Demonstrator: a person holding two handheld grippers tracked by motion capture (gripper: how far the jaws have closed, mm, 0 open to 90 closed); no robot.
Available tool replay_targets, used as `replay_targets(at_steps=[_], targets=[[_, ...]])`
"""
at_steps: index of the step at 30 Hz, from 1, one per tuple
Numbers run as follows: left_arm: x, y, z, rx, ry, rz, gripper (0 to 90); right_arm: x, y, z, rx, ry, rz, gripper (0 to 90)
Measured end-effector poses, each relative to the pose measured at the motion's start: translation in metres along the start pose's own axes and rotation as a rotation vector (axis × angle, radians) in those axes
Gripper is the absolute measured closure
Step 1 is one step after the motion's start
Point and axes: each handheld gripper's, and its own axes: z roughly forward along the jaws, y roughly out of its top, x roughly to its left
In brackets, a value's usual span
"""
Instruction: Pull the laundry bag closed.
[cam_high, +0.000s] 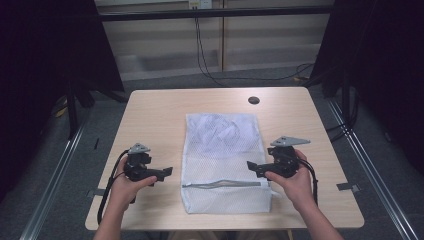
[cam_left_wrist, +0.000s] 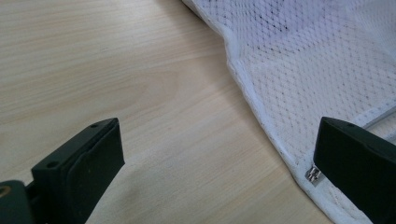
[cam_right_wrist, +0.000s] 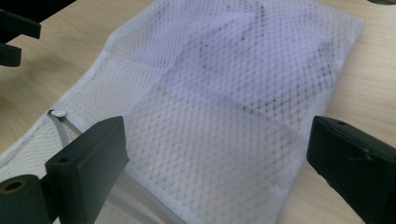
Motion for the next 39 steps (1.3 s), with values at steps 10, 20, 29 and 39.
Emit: replay_targets(at_steps=[10,20,29,39], targets=[[0.000,0.001,0.001,-0.010,0.000,-0.014,1.9,0.020,0.014,0.009,-0.006,0.038,-0.014,6.2],[0.002,0.001,-0.003,-0.029,-0.001,-0.026,2.6,0.034,0.020,0.022,0.003,0.074,-0.021,6.2],[0.001,0.002,-0.003,-0.033,-0.009,-0.024,2.7,0.045,0.022,0.032,0.007,0.109,-0.007,8.0],[0.002,0.003,-0.005,-0.041,-0.016,-0.034,3.3,0.055,0.023,0.043,0.025,0.137,-0.009,9.0]])
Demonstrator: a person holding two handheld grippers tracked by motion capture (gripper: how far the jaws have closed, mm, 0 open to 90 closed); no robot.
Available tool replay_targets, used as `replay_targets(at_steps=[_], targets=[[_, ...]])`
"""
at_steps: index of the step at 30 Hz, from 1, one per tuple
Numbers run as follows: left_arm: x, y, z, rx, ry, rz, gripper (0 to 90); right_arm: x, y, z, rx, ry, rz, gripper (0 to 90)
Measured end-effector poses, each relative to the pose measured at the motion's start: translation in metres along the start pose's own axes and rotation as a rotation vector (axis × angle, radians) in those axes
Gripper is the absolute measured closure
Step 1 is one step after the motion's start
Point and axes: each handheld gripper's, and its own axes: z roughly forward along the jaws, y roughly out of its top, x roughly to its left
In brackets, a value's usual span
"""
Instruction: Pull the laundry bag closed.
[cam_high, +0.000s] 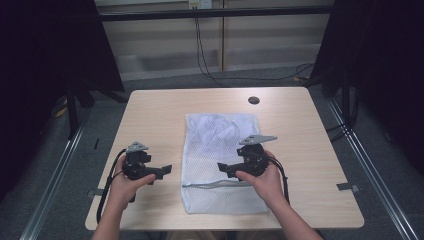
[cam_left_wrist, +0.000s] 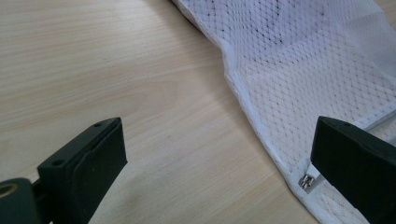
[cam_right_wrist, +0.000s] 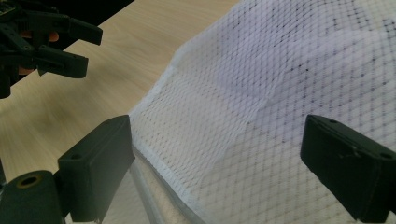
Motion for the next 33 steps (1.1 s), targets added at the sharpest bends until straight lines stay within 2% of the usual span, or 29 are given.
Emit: replay_targets(at_steps=[7,9,15,24,33], targets=[[0.000,0.002,-0.001,-0.006,0.003,0.008,3.9,0.006,0.001,0.009,0.011,0.012,0.000,9.1],[0.000,0.002,-0.001,-0.018,-0.004,-0.007,4.2,0.010,0.001,0.013,0.016,0.019,-0.009,9.1],[0.000,0.003,-0.004,-0.027,-0.003,-0.008,4.2,0.015,0.001,0.019,0.014,0.018,-0.017,9.5],[-0.001,0.002,-0.003,-0.018,-0.012,-0.003,4.2,0.025,0.000,0.029,0.042,0.050,-0.028,16.9],[-0.001,0.002,-0.004,-0.018,-0.012,-0.006,4.2,0.033,-0.002,0.040,0.041,0.065,-0.039,22.6]])
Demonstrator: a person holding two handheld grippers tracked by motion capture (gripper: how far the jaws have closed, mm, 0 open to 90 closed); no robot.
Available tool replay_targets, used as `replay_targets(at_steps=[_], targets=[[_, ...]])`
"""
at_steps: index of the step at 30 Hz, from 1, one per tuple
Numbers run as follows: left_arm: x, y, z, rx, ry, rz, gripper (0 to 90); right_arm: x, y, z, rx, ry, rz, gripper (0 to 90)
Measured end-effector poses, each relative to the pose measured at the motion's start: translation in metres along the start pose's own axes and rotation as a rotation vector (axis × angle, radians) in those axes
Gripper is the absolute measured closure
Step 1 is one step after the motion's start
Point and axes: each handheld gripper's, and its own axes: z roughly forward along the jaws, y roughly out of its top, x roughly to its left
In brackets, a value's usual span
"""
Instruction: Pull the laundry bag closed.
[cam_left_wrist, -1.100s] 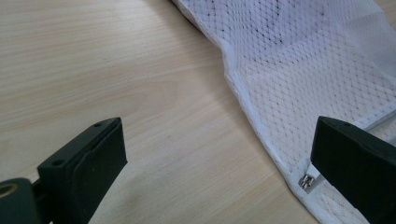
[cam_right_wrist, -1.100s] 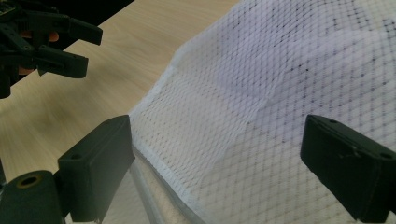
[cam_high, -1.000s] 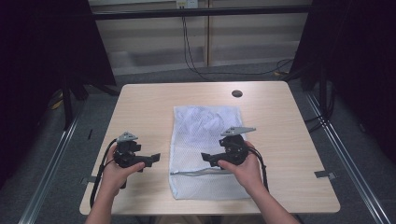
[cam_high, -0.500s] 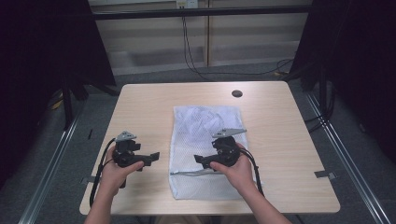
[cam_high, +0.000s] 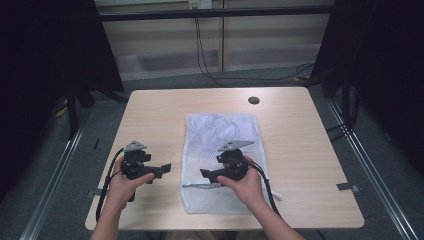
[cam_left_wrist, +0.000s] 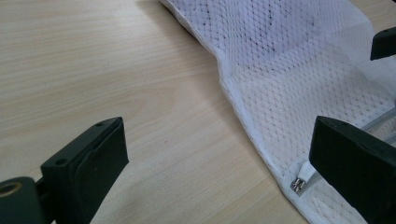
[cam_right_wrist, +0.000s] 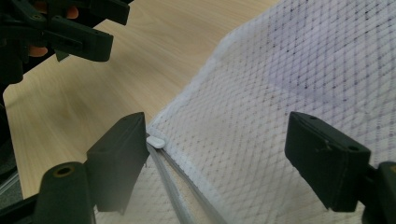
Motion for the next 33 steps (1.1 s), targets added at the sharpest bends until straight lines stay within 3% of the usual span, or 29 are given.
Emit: replay_targets(at_steps=[19,21,30,31,33], targets=[[0.000,0.000,0.000,0.005,-0.002,0.002,4.2,0.008,0.000,0.015,-0.012,0.029,0.023,37.1],[0.000,0.000,0.001,0.006,0.000,-0.001,4.2,0.008,0.000,0.016,-0.008,0.033,0.040,41.3],[0.000,-0.001,0.002,0.018,-0.003,0.008,4.2,0.010,-0.001,0.024,0.018,0.056,0.079,39.5],[0.000,-0.002,0.001,0.019,0.001,0.009,4.2,0.011,-0.002,0.027,0.011,0.068,0.108,39.2],[0.000,-0.002,0.001,0.021,-0.008,-0.002,4.2,0.011,-0.002,0.029,0.000,0.076,0.123,41.6]])
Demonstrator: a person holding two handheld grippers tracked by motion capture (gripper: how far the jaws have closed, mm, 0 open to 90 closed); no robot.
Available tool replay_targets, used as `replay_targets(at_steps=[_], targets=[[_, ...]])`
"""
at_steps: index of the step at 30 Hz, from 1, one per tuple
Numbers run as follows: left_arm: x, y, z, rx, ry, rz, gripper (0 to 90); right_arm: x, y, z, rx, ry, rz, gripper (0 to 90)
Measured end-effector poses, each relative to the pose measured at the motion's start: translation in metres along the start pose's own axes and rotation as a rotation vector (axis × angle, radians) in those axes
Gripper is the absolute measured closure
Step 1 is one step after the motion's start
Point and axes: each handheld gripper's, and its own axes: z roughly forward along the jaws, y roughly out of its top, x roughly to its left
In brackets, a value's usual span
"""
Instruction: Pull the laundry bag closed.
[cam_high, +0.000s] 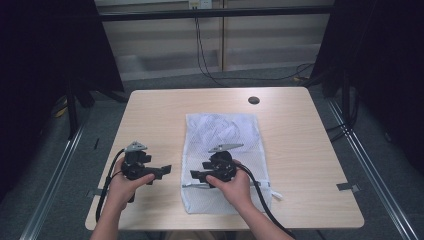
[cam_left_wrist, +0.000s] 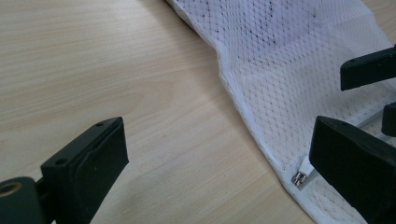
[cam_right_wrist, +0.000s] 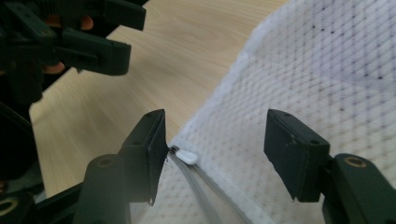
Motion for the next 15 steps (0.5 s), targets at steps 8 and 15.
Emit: replay_targets(at_steps=[8,15], targets=[[0.003,-0.002,-0.003,0.001,0.008,0.008,4.5,0.001,-0.001,0.006,0.008,0.018,0.042,49.5],[0.002,-0.004,-0.005,-0.004,0.008,-0.005,4.5,0.004,-0.004,0.014,0.040,-0.003,0.055,57.3]])
